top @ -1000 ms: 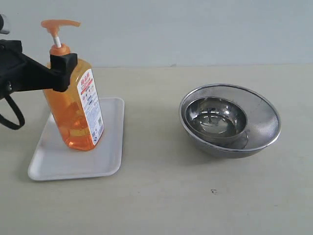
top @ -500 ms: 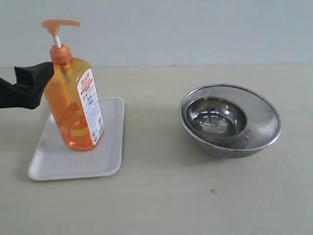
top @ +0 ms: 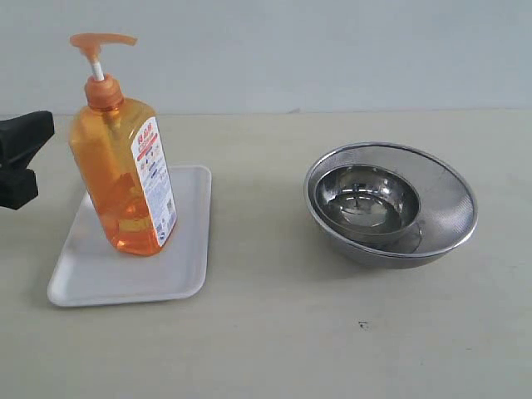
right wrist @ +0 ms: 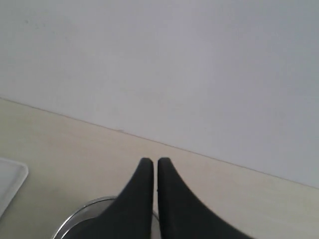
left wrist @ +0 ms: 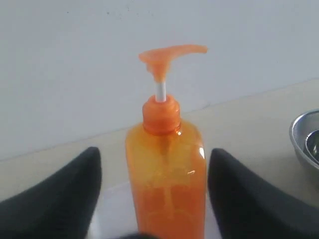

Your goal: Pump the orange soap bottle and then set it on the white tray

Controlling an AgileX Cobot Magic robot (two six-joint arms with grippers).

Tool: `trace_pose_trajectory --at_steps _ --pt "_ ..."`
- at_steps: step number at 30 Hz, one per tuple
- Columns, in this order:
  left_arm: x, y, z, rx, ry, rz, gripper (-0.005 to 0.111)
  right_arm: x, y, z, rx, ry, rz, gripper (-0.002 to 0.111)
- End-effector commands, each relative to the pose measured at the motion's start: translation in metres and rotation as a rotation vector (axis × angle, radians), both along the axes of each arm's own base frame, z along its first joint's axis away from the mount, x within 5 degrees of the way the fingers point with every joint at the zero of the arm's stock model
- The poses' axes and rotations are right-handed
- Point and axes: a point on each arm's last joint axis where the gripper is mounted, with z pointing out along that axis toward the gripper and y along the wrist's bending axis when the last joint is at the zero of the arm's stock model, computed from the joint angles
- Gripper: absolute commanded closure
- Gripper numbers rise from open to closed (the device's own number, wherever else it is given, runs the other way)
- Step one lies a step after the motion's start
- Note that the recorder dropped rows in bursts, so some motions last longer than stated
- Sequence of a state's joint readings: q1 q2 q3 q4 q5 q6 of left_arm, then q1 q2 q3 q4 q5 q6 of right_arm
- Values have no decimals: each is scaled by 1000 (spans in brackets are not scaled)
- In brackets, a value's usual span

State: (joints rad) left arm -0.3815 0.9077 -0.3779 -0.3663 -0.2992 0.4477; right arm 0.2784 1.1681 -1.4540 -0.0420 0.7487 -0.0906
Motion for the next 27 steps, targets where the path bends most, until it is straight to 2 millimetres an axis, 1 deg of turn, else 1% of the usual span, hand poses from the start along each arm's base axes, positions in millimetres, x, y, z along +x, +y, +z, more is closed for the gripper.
trace_pose_trajectory --at_steps 1,6,10,17,23,27 --pt "-1 1 -2 -4 10 3 68 11 12 -12 -2 60 101 108" --pt "-1 1 -2 -3 12 2 89 32 27 -33 -30 152 208 108" --pt "-1 1 -2 31 7 -4 102 49 37 -52 -30 225 265 108" --pt "-1 5 -5 92 19 5 102 77 61 -92 -50 336 466 108" --pt "1 21 -12 69 52 101 102 89 74 -114 -52 379 613 108" --pt "-3 31 -24 60 36 167 102 97 82 -126 -43 372 683 108"
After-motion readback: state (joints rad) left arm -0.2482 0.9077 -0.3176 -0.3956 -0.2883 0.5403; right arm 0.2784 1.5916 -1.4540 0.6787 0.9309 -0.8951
